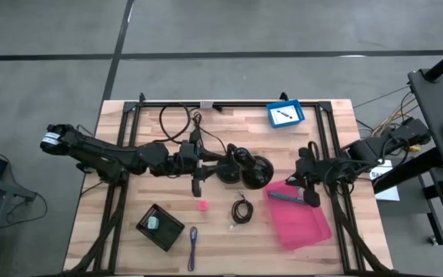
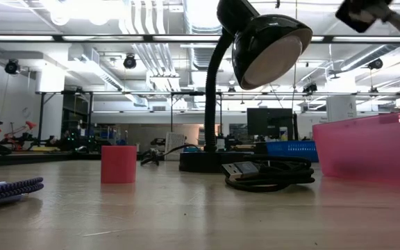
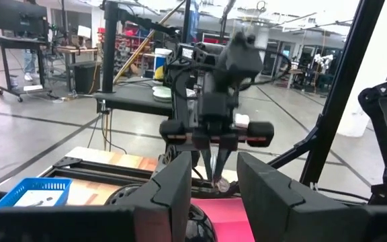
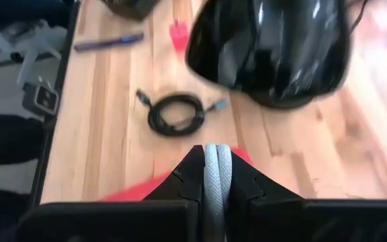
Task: Pick and place items into bin
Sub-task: Put the white charger cable into the pink bin
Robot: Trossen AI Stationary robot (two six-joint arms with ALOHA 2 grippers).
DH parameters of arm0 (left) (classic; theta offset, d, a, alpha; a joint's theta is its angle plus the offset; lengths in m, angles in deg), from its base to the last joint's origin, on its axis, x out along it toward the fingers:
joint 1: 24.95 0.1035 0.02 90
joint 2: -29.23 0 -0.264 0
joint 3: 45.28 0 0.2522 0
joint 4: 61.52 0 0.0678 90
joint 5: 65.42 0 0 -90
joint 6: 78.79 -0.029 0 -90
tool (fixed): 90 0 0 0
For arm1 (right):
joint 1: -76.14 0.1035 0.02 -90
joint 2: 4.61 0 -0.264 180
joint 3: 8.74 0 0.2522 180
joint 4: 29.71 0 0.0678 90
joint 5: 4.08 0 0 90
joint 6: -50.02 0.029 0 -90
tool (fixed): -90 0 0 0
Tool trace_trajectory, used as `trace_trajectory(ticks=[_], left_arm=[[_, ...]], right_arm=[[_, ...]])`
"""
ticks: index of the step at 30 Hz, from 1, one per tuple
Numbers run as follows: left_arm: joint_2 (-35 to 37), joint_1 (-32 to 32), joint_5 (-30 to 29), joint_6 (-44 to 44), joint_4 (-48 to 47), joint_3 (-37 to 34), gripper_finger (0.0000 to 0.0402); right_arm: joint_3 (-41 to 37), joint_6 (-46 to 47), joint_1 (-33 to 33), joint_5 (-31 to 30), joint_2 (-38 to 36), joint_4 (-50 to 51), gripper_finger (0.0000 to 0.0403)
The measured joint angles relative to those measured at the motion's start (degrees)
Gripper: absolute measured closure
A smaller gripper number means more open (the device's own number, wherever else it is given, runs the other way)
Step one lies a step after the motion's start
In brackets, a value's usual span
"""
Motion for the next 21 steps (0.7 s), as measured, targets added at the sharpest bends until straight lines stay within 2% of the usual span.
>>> trace_trajectory(ticks=[7, 16, 21], left_arm=[[0.0, 0.0, 0.0, 0.2, -0.1, -0.3, 0.0297], [0.0, 0.0, 0.0, 0.5, 0.0, -0.7, 0.0297], [0.0, 0.0, 0.0, 0.5, 0.0, -0.7, 0.0297]], right_arm=[[-6.7, 1.9, 0.0, 3.6, 0.1, 0.0, 0.0386], [-14.5, 8.1, 0.0, 4.3, 0.1, -1.6, 0.0386], [-17.8, 11.0, 0.0, 7.0, 0.1, -2.7, 0.0385]])
